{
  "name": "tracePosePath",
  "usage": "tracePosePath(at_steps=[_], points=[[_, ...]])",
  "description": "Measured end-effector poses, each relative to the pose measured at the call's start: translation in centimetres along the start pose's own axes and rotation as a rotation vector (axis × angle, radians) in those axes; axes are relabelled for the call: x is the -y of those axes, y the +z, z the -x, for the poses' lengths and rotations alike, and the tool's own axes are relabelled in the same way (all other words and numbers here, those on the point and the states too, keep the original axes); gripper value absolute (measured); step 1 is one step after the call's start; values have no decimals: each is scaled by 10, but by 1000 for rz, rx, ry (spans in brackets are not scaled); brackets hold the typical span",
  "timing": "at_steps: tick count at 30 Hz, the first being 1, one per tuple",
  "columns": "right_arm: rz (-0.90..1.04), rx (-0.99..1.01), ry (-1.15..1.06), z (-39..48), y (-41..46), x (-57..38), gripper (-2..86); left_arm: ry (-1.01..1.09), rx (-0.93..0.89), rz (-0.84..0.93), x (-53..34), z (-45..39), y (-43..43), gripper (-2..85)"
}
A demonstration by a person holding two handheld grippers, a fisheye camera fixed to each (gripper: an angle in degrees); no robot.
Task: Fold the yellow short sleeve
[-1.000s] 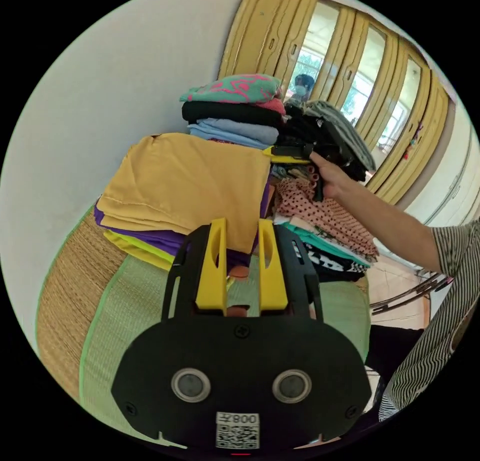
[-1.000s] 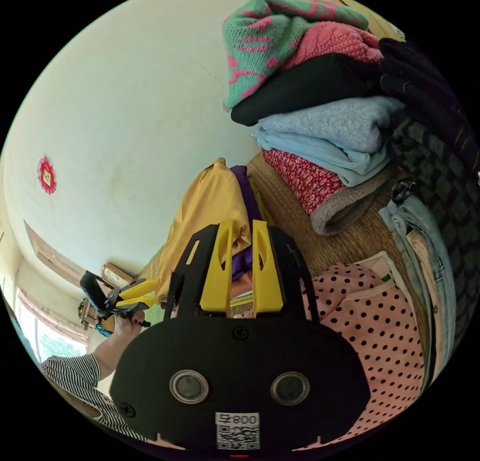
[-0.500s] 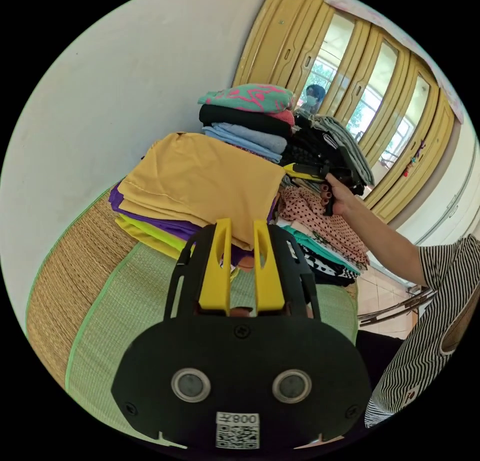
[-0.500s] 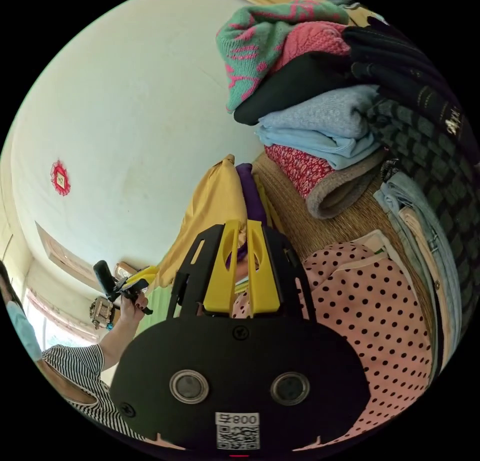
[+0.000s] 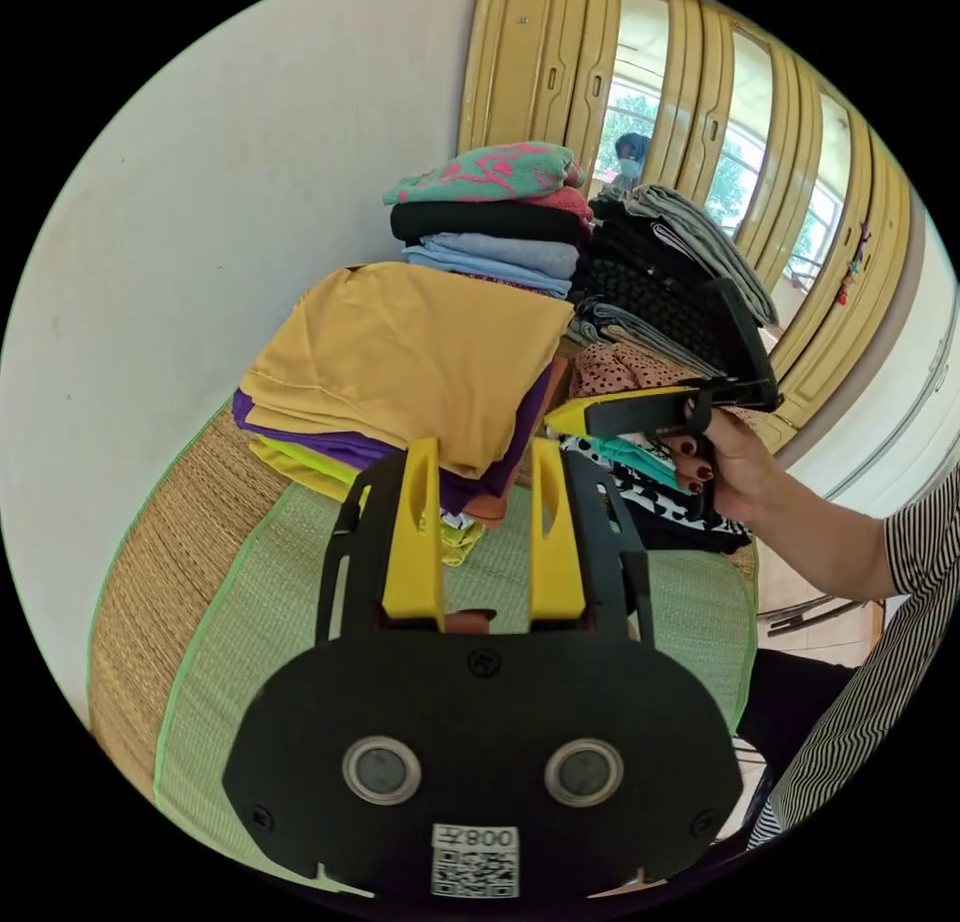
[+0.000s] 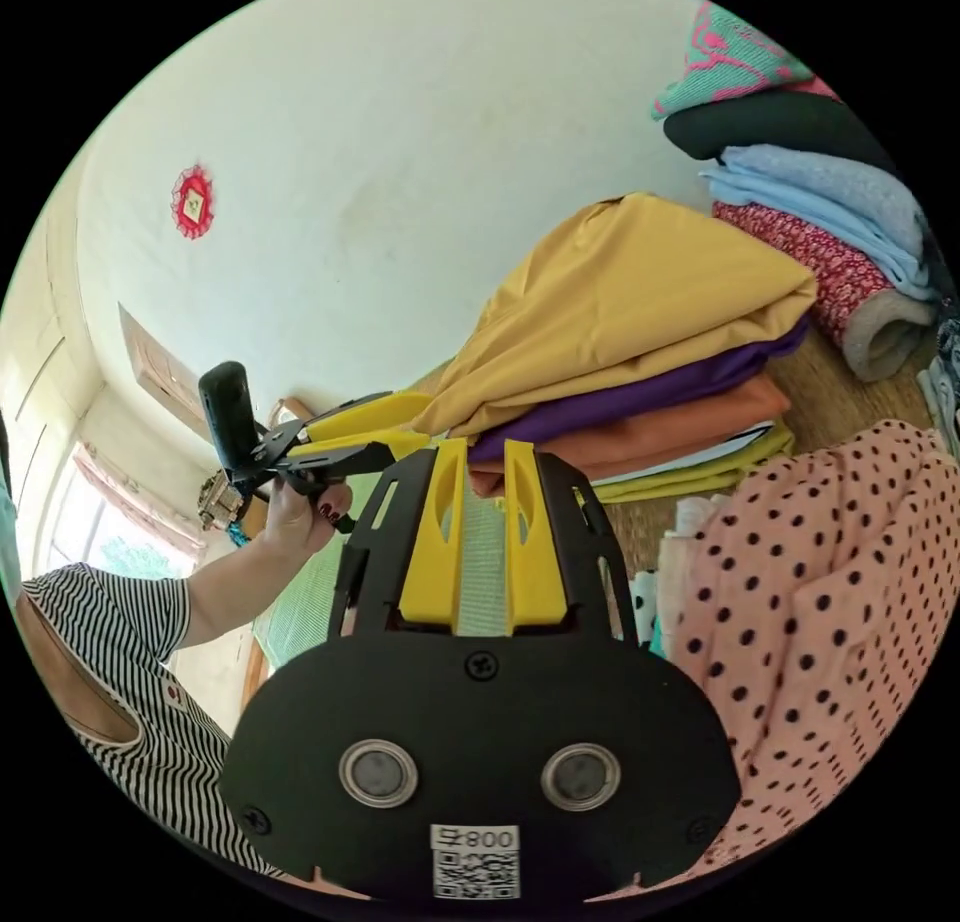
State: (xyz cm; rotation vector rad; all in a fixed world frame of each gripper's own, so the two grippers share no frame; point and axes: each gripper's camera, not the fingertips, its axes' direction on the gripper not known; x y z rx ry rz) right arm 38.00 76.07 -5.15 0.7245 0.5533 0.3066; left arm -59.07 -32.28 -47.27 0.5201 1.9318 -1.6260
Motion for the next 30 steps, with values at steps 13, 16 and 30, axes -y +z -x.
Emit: tracePosePath(at_steps=[13, 16, 30], points=[[-45, 318, 96, -36, 4, -5, 43, 251, 315, 100, -18, -71, 17, 88], [-49, 355, 92, -39, 0, -6, 30, 255, 345, 83, -19, -73, 11, 39], [-30, 262, 100, -25, -18, -76, 1, 301, 220, 151, -60, -80, -24, 60]])
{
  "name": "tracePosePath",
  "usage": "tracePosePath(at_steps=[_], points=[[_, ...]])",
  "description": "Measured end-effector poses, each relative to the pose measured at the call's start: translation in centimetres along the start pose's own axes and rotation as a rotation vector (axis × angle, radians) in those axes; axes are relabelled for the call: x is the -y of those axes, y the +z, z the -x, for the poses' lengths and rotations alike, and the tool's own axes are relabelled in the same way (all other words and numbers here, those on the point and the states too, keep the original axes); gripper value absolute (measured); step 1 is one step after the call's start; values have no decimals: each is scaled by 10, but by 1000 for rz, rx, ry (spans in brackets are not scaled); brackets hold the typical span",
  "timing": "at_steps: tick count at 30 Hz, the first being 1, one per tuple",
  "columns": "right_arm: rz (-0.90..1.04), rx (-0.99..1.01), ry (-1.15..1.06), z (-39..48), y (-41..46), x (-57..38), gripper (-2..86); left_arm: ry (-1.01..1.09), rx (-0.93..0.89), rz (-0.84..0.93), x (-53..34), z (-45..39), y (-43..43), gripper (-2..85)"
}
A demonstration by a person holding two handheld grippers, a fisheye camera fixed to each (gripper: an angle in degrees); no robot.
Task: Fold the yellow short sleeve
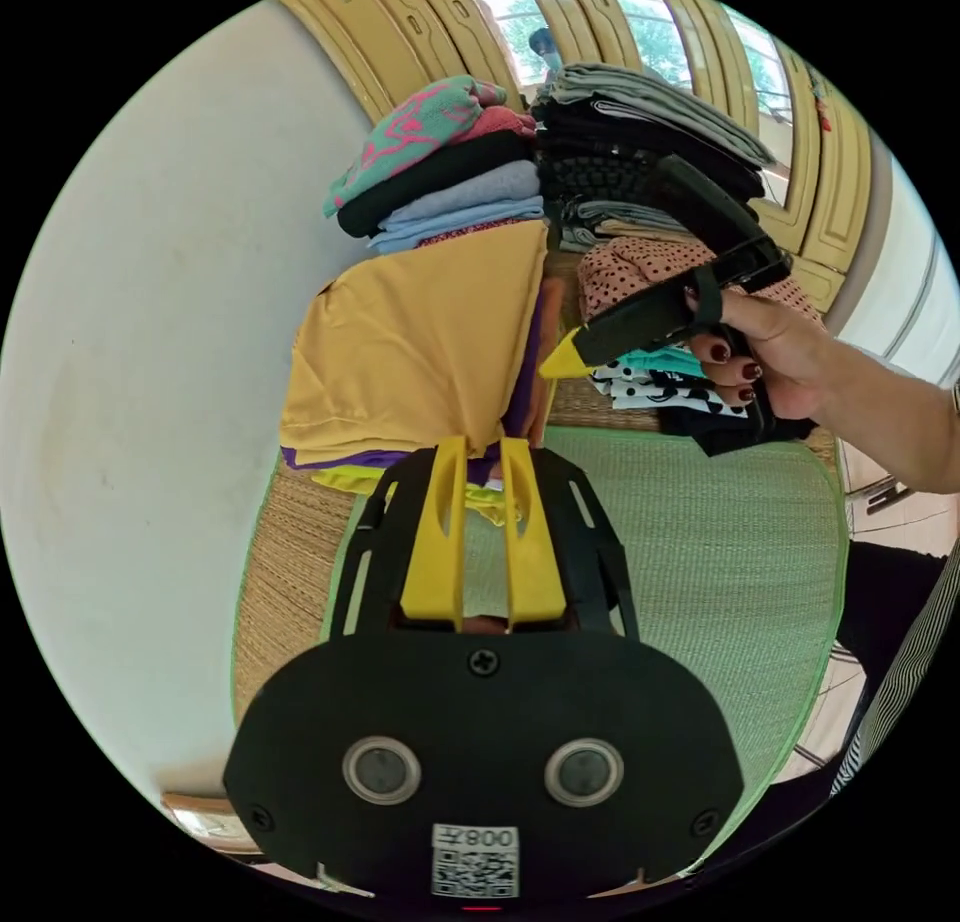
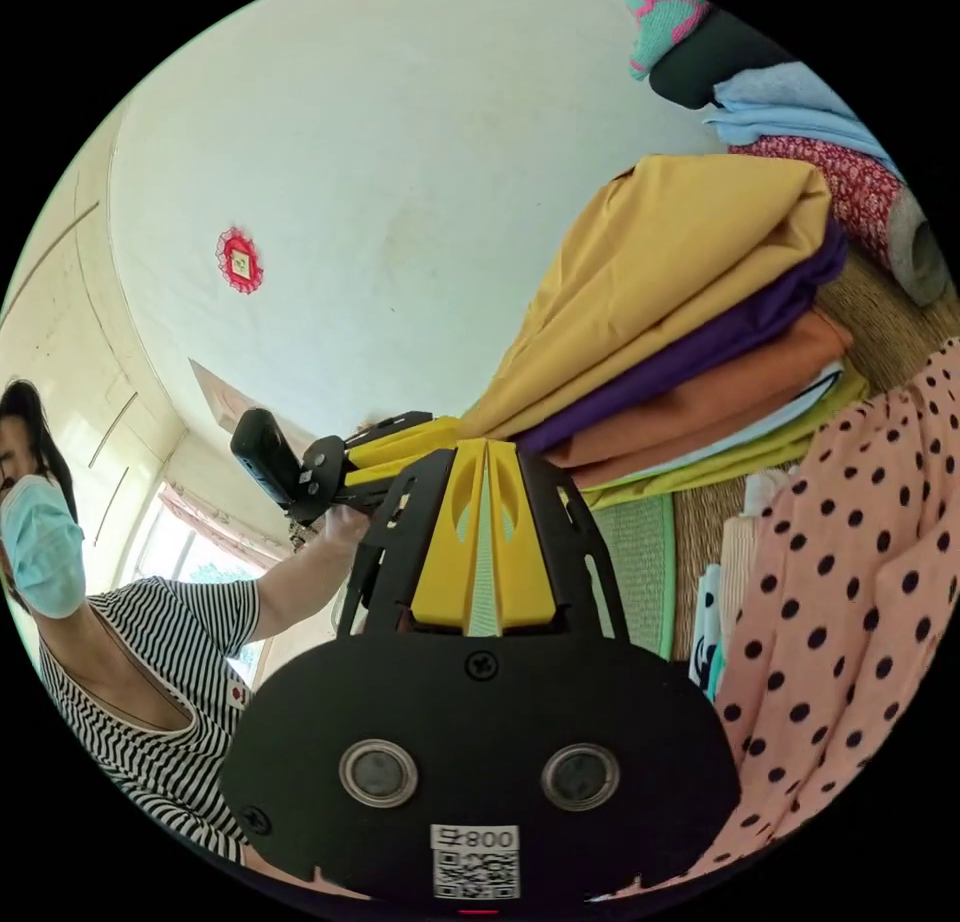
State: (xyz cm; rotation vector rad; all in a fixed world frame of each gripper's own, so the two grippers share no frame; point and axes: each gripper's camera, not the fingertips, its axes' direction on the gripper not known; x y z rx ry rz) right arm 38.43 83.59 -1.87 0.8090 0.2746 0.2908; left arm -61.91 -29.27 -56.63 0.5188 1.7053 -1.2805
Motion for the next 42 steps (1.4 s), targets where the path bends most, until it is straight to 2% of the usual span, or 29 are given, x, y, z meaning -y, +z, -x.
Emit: tracePosePath(at_steps=[4, 7, 8, 14, 16, 21, 26, 29, 32, 38, 42], points=[[-1, -80, -31, 19, -6, -30, 1, -101, -97, -74, -10, 16, -14, 54], [32, -156, -66, 42, -1, -59, 1, -145, -181, 34, -15, 23, 10, 42], [54, -182, -80, 51, 0, -72, 1, -173, -189, 61, -21, 25, 14, 39], [119, -337, -143, 96, -17, -146, 1, -289, -118, -84, -62, 31, -51, 25], [98, -381, -141, 107, -29, -165, 1, -322, -196, -95, -81, 29, -63, 22], [-16, -538, -158, 139, -62, -209, 4, -458, -641, -101, -164, -14, -70, 8], [-35, -868, -228, 161, -64, -215, 26, -541, -615, 122, -226, -79, -75, 2], [-19, -1001, -223, 156, -49, -201, 58, -551, -581, 225, -250, -107, -79, 1], [19, -977, -204, 141, -31, -185, 78, -528, -548, 316, -263, -127, -79, 1], [64, -1011, -148, 114, 5, -160, 88, -571, -566, 291, -285, -129, -97, 1], [174, -988, -68, 83, 26, -153, 85, -548, -562, 294, -295, -131, -112, 2]])
